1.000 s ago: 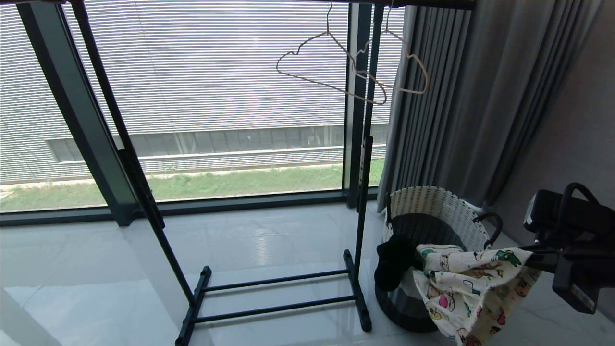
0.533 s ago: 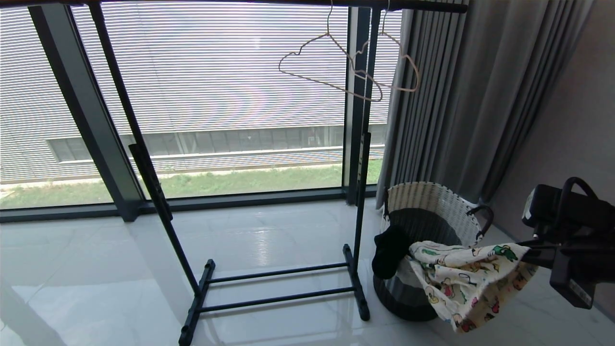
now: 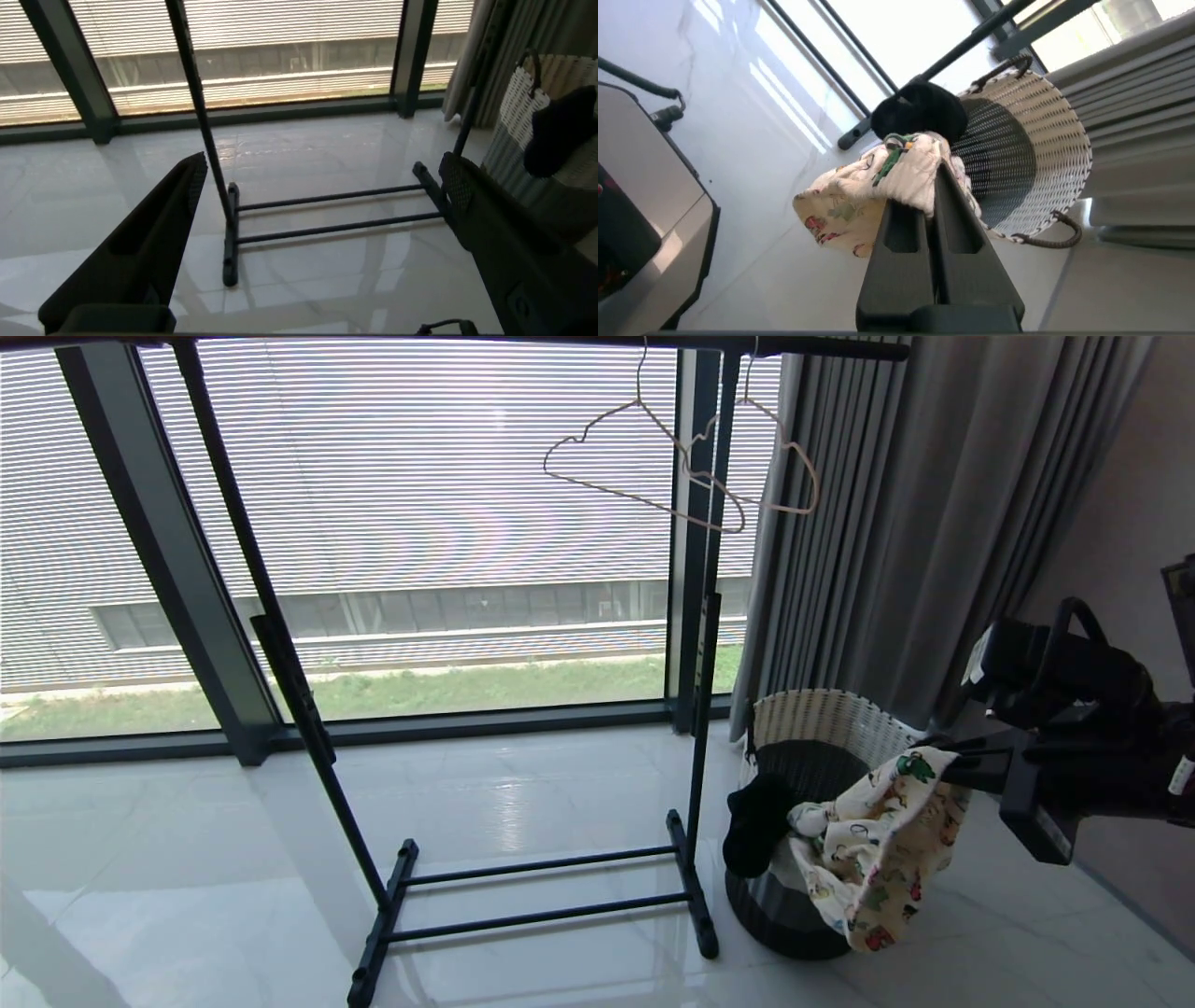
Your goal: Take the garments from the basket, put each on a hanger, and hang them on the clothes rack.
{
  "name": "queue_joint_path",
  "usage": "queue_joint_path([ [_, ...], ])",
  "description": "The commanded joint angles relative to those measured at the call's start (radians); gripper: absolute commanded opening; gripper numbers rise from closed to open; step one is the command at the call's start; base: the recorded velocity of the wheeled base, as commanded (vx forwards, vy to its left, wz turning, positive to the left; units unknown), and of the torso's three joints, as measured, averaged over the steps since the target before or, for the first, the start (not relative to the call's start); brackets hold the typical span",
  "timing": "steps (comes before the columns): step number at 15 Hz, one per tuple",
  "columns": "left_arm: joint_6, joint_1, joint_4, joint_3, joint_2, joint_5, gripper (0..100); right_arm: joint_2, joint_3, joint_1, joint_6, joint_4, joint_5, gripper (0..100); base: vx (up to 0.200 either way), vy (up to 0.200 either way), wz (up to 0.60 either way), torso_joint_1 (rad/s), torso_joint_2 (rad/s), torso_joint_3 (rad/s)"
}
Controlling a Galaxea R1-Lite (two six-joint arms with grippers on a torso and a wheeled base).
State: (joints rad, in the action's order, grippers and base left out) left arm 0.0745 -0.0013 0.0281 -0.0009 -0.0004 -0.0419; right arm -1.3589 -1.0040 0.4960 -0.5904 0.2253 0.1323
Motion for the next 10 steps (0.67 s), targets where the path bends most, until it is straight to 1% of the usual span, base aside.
queue_joint_path([
  [1, -0.064, -0.037, -0.076, -0.102, 0.117, -0.009, 100, -0.032, -0.015, 0.024, 0.001, -0.003, 0.0, 0, 0.0, 0.0, 0.0, 0.0, 0.0, 0.0],
  [2, -0.13, -0.075, -0.178, -0.195, 0.309, -0.007, 100, -0.034, -0.013, 0.035, 0.001, -0.003, -0.003, 0, 0.0, 0.0, 0.0, 0.0, 0.0, 0.0],
  [3, -0.147, -0.072, -0.287, -0.295, 0.493, -0.007, 100, -0.035, -0.011, 0.041, 0.001, -0.003, -0.003, 0, 0.0, 0.0, 0.0, 0.0, 0.0, 0.0],
  [4, -0.145, -0.071, -0.327, -0.337, 0.576, -0.007, 100, -0.037, -0.011, 0.044, 0.001, -0.003, -0.003, 0, 0.0, 0.0, 0.0, 0.0, 0.0, 0.0],
  [5, -0.142, -0.082, -0.402, -0.499, 0.792, -0.009, 100, -0.04, -0.016, 0.052, 0.003, -0.004, -0.003, 0, 0.0, 0.0, 0.0, 0.0, 0.0, 0.0],
  [6, -0.142, -0.125, -0.404, -0.582, 0.909, -0.009, 100, -0.039, -0.018, 0.058, 0.003, -0.004, -0.005, 0, 0.0, 0.0, 0.0, 0.0, 0.0, 0.0],
  [7, -0.143, -0.197, -0.404, -0.622, 0.979, -0.009, 100, -0.035, -0.018, 0.059, 0.003, -0.004, -0.005, 0, 0.0, 0.0, 0.0, 0.0, 0.0, 0.0],
  [8, -0.143, -0.272, -0.404, -0.642, 1.047, -0.009, 100, -0.034, -0.018, 0.059, 0.003, -0.004, -0.005, 0, 0.0, 0.0, 0.0, 0.0, 0.0, 0.0],
  [10, -0.147, -0.414, -0.407, -0.642, 1.134, -0.007, 100, -0.028, -0.024, 0.059, 0.003, -0.006, -0.005, 0, 0.0, 0.0, 0.0, 0.0, 0.0, 0.0],
])
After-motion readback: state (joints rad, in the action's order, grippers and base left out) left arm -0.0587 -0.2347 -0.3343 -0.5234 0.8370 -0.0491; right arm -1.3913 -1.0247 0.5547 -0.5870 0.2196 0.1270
